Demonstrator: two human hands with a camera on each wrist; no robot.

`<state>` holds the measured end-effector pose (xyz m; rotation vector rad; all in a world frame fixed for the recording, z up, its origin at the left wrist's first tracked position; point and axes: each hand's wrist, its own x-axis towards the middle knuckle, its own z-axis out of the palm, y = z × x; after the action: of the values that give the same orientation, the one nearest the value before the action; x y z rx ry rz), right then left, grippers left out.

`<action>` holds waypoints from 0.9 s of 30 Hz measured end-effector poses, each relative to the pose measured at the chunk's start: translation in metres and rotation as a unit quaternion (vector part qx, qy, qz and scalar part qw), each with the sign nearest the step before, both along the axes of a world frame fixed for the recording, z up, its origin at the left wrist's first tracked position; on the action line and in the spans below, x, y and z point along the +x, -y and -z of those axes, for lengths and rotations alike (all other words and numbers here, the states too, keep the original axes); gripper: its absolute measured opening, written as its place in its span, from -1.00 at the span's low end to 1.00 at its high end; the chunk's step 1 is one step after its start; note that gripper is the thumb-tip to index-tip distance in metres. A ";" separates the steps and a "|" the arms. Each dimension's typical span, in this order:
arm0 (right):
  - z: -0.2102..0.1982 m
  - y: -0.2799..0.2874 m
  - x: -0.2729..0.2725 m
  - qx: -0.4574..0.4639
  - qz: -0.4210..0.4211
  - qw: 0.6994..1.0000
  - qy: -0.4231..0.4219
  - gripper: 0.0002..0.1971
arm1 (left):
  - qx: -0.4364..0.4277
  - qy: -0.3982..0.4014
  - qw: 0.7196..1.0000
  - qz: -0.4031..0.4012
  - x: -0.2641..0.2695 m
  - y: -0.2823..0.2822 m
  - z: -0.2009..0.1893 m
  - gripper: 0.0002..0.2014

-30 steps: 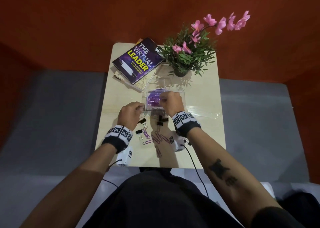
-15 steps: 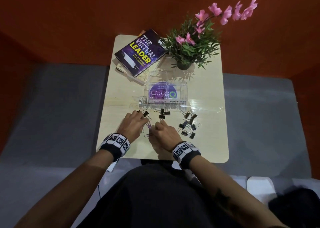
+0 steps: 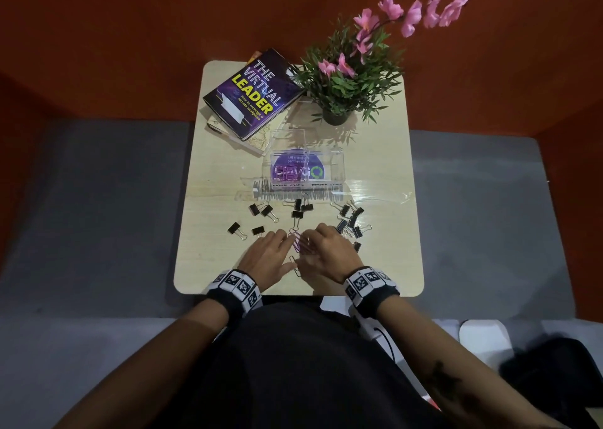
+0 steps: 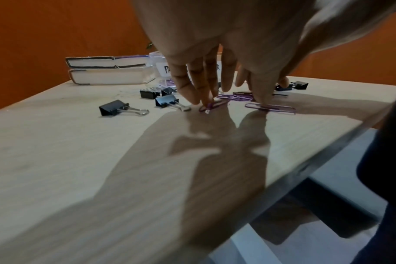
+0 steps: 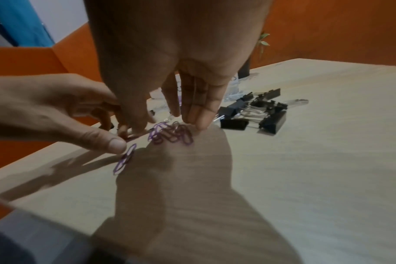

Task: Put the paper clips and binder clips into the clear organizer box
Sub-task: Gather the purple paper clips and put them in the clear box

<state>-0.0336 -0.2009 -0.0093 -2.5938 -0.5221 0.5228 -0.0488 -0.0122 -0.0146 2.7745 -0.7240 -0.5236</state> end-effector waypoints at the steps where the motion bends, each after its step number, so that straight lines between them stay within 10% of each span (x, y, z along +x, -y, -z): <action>1: 0.001 -0.003 -0.003 -0.004 -0.007 1.000 -0.011 -0.56 | -0.008 -0.005 1.000 -0.002 0.000 0.001 -0.001 -0.32; 9: 0.006 0.000 -0.004 0.022 0.039 0.999 -0.001 -0.76 | -0.067 -0.037 0.992 -0.099 0.008 -0.008 -0.002 -0.66; 20: 0.008 -0.015 -0.001 0.008 0.069 0.997 -0.021 -0.71 | -0.029 -0.083 0.989 -0.120 0.010 -0.002 -0.002 -0.34; 27: 0.009 -0.027 -0.008 -0.044 0.054 0.997 0.016 -0.88 | -0.010 -0.060 0.993 -0.098 0.012 -0.004 0.004 -0.70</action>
<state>-0.0414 -0.1737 -0.0187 -2.7012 -0.3738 0.4778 -0.0371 -0.0080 -0.0182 2.7281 -0.4216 -0.6332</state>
